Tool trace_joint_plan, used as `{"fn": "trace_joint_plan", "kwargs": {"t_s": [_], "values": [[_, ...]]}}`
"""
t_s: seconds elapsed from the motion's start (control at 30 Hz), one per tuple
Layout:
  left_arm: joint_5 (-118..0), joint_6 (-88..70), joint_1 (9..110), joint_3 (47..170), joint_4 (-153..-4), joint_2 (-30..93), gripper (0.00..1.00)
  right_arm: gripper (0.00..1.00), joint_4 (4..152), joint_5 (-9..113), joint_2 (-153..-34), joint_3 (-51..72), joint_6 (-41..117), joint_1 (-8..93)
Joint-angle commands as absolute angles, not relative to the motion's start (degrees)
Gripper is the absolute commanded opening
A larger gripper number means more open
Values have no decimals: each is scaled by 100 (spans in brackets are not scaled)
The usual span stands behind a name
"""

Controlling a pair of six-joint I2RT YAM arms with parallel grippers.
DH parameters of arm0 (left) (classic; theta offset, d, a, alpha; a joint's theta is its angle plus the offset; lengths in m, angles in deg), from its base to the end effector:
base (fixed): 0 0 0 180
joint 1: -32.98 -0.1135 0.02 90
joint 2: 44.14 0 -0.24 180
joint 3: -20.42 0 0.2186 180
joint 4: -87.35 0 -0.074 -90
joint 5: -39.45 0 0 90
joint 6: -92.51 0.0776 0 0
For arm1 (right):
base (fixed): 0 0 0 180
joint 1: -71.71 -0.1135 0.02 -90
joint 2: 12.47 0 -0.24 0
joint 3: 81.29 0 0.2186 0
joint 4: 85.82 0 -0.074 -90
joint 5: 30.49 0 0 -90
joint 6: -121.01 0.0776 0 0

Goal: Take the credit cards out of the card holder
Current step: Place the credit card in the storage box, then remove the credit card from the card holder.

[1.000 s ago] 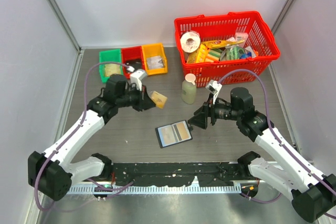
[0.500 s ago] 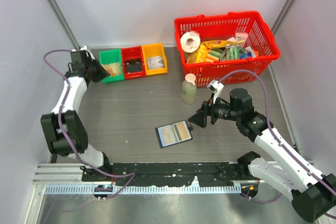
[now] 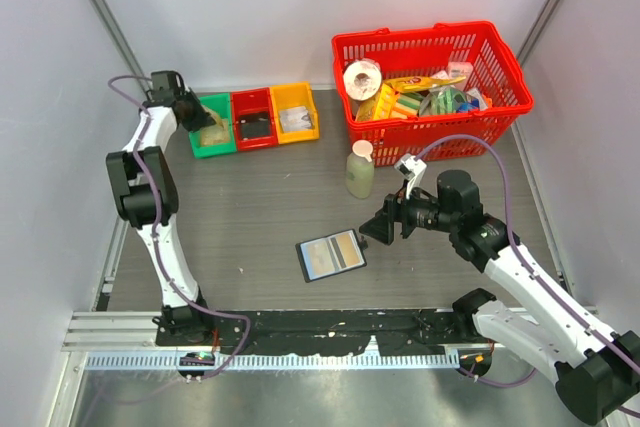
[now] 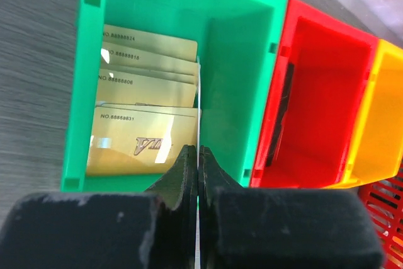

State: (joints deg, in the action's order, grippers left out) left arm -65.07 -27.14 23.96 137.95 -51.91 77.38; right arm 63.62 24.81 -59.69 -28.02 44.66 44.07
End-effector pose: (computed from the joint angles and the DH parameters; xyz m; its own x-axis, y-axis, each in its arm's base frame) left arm 0.4667 0.0544 0.1979 -0.6160 -0.5827 -0.5301 -0.3229 0.8006 -0.5048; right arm 0.1565 0.1318 0.2555 -0.5554 -0.0719 -0.8285 -0.7298 0.5197 0.4442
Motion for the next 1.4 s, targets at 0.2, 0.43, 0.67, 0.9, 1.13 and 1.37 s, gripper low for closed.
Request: {"fn": "trace_joint_plan", "kwargs": {"t_s": [0.2,0.43,0.67,0.9,1.13,1.37], "values": [[-6875,-3001,2427,14173,-4896,8111,17,77,6489,2549,-6002,-2783,4376,4394],[-6111,-2509,2454,14156,-4334,7453,56,77,6226,2760,-5896,-2670,4376,4394],[-5302,-2139,2805,13858,-3657,6407,86,76,6015,3111,-6080,-2494,4358,4271],[-5161,-2499,3814,11734,-4138,4352,99,76,6067,4867,-6861,-2379,4270,2761],[-4905,-2956,4949,9553,-4604,2225,100,76,6489,6705,-7996,-2274,4463,1285],[-5202,-3589,5381,7917,-4737,738,98,74,6998,7532,-9155,-1976,4596,598]]}}
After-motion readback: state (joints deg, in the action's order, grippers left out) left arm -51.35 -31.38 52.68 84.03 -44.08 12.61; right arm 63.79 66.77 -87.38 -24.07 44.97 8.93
